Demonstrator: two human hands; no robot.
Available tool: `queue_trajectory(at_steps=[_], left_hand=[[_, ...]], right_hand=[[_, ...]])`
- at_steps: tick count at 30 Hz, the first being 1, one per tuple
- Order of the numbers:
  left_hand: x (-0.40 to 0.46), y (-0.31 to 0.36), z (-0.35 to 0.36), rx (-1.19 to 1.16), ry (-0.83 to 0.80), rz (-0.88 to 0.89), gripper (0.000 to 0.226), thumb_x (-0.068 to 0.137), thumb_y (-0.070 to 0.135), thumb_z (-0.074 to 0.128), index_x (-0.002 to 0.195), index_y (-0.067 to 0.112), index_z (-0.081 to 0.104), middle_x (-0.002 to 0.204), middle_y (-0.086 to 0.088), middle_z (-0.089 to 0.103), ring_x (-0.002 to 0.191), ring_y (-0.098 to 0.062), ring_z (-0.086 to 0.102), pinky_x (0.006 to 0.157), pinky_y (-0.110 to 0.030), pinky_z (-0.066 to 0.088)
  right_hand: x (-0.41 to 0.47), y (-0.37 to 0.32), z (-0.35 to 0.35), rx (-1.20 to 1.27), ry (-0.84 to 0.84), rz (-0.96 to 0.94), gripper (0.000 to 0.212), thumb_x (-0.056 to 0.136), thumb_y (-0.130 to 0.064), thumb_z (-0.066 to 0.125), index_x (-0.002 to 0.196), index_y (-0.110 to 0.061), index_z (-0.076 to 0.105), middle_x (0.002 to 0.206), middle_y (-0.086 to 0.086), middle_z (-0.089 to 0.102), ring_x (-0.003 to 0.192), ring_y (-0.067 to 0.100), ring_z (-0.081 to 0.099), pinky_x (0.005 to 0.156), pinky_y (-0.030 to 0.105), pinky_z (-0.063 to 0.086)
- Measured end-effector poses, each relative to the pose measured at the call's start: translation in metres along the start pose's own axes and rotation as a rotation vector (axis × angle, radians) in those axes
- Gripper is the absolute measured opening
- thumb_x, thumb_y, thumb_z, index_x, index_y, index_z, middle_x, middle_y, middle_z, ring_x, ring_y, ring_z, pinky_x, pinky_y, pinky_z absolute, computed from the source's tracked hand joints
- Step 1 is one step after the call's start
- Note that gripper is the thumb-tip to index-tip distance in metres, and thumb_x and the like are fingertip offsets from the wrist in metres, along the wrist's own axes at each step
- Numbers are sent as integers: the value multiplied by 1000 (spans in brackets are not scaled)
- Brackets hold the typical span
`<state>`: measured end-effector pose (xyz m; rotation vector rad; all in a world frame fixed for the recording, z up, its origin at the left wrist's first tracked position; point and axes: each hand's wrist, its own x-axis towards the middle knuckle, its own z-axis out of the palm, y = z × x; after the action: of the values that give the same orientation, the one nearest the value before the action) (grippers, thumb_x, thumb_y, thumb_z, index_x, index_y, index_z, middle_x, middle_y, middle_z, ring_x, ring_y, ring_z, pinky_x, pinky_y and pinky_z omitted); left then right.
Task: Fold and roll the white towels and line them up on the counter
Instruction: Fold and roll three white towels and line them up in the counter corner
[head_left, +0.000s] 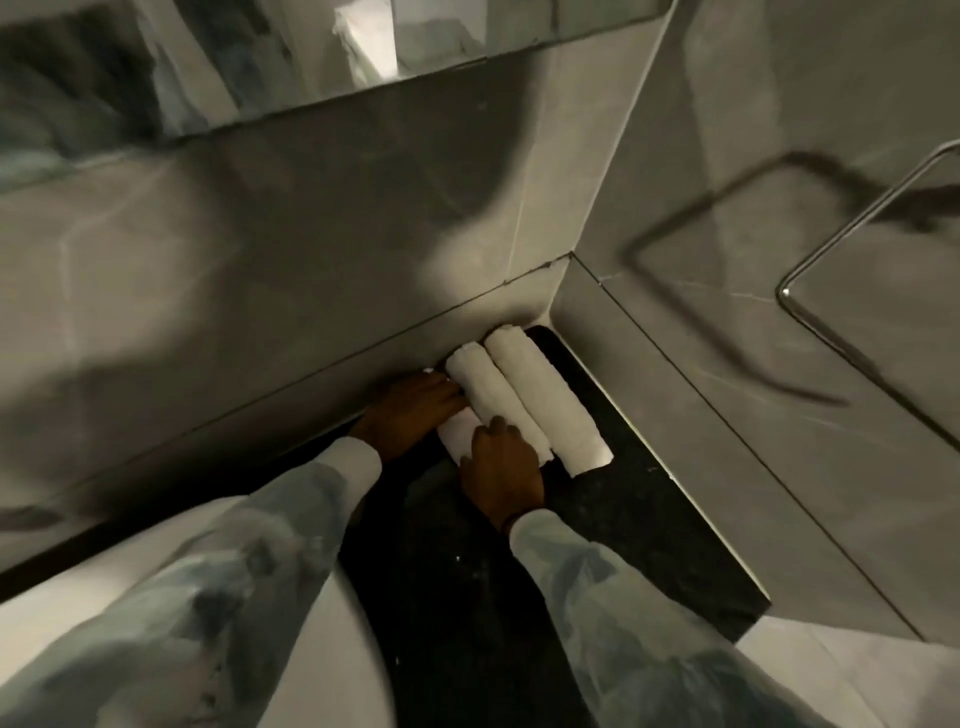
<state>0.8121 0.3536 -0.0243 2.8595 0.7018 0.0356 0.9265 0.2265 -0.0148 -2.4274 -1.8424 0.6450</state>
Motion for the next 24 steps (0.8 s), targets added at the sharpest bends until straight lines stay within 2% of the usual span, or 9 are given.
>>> queue_trajectory(at_steps=[3, 5, 9, 11, 13, 15, 17, 19, 24], left_hand=[[10, 1, -1, -168, 3, -176, 30, 97, 38, 46, 120, 20, 52, 111, 6, 52, 98, -15, 52, 83, -29, 38], [16, 4, 5, -225, 2, -284, 32, 97, 42, 43, 117, 18, 51, 111, 1, 55, 98, -18, 54, 83, -29, 39], [5, 22, 3, -295, 55, -439, 22, 96, 23, 48, 112, 9, 53, 116, -14, 58, 105, -31, 57, 91, -41, 49], [-4, 39, 2, -272, 125, -446, 37, 88, 9, 57, 123, 8, 47, 124, -18, 53, 110, -33, 54, 93, -44, 49], [-13, 58, 6, -356, 160, -470, 47, 85, 9, 60, 129, 6, 44, 131, -18, 48, 118, -33, 49, 100, -45, 45], [-20, 77, 16, -468, 68, -504, 71, 86, 29, 63, 142, 4, 29, 151, -17, 27, 138, -31, 30, 117, -47, 27], [-25, 96, 31, -405, -52, -532, 112, 74, 64, 61, 150, 8, 2, 160, -13, -5, 147, -28, 2, 120, -44, 7], [-25, 108, 45, -355, -41, -555, 132, 61, 80, 58, 150, 10, -11, 159, -14, -17, 147, -28, -8, 121, -44, 3], [-25, 115, 59, -234, 50, -516, 106, 81, 61, 52, 150, 2, -4, 158, -20, -14, 147, -35, -6, 120, -50, 16]], right_hand=[[7, 4, -2, -5, -7, 1, 29, 96, -29, 53, 112, -7, 62, 123, 15, 54, 104, 32, 57, 88, 41, 50], [10, 1, -2, -2, -13, -1, 31, 97, -32, 52, 111, -7, 63, 121, 15, 56, 102, 32, 58, 88, 40, 49], [15, 12, -7, 76, -18, 5, 41, 93, -46, 53, 111, -10, 63, 113, 12, 61, 102, 29, 59, 89, 38, 49], [15, 30, -18, 161, 107, -12, 48, 89, -51, 57, 119, -14, 62, 113, 9, 63, 103, 27, 59, 88, 37, 48], [12, 55, -29, 136, 244, -38, 61, 84, -58, 56, 133, -22, 52, 123, 6, 60, 110, 26, 58, 92, 42, 48], [7, 86, -38, -37, 198, -77, 77, 79, -72, 45, 146, -37, 30, 145, 4, 45, 129, 29, 46, 102, 52, 42], [6, 119, -36, -92, 36, -167, 82, 76, -77, 37, 148, -48, 10, 161, 1, 16, 145, 32, 21, 110, 59, 30], [7, 143, -30, -72, -58, -286, 79, 81, -69, 44, 148, -49, 7, 162, -3, -5, 149, 33, 4, 113, 60, 25], [13, 153, -17, -19, -64, -386, 75, 93, -41, 53, 146, -53, 2, 161, -1, -19, 147, 39, -10, 116, 61, 18]])
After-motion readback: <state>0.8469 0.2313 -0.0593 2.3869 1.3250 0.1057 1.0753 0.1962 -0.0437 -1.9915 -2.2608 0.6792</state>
